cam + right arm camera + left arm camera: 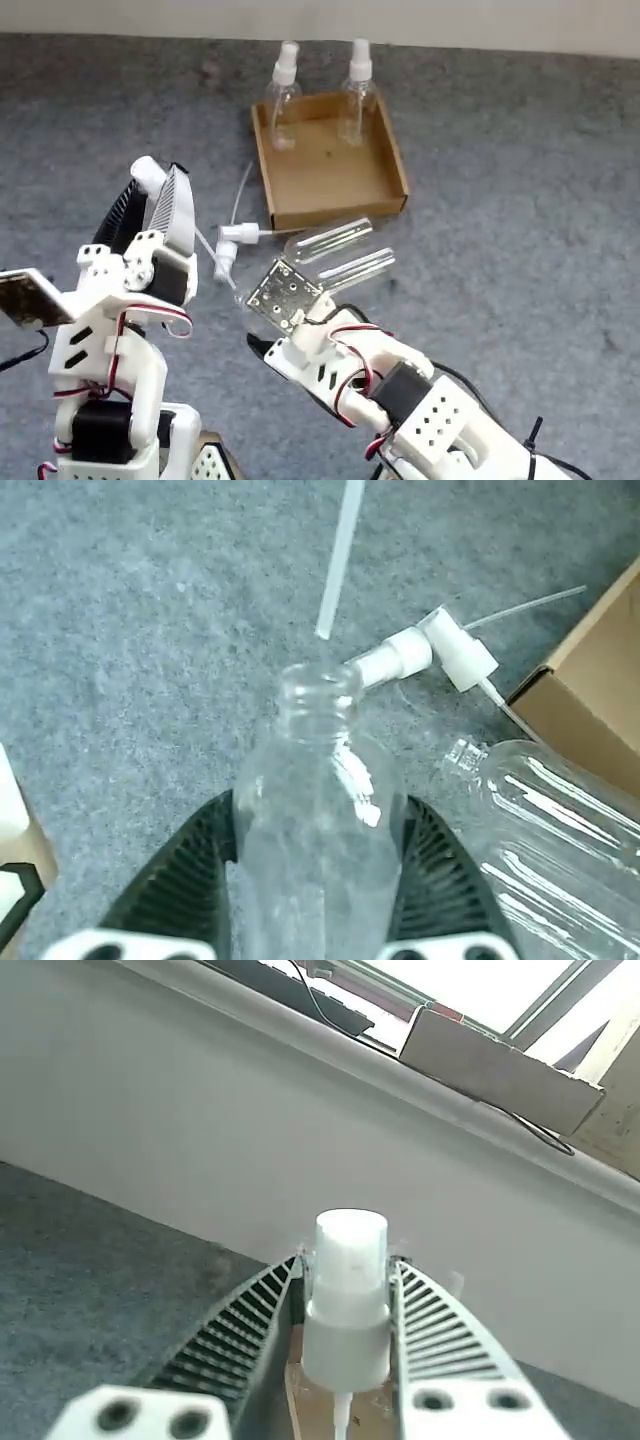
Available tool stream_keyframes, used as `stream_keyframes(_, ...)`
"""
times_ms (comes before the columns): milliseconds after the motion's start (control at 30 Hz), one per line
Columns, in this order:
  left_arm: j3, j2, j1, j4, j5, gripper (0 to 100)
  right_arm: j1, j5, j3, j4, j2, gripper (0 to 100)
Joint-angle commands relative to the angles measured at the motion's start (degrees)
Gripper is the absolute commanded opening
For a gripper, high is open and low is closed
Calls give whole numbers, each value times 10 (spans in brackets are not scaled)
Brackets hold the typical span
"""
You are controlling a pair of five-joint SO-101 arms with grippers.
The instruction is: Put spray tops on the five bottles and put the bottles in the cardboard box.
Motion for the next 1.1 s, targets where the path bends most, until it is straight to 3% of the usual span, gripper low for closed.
stream_keyframes(0, 1, 0, 8, -21, -7, 11, -6, -1, -7, -9, -15, 4)
stream_keyframes(400, 15, -1, 106, 49, -34, 11, -4, -4, -7, -10, -15, 4)
stream_keyframes(633, 30, -4, 108, 49, -37, 11, -3, -6, -30, -26, -15, 4)
stream_keyframes(833, 29, -6, 128, 69, -38, 13, 50, -91, -110, -52, -11, 4)
stream_keyframes(1067, 39, 0, 170, 68, -69, 11, 65, -91, -145, -52, -11, 4)
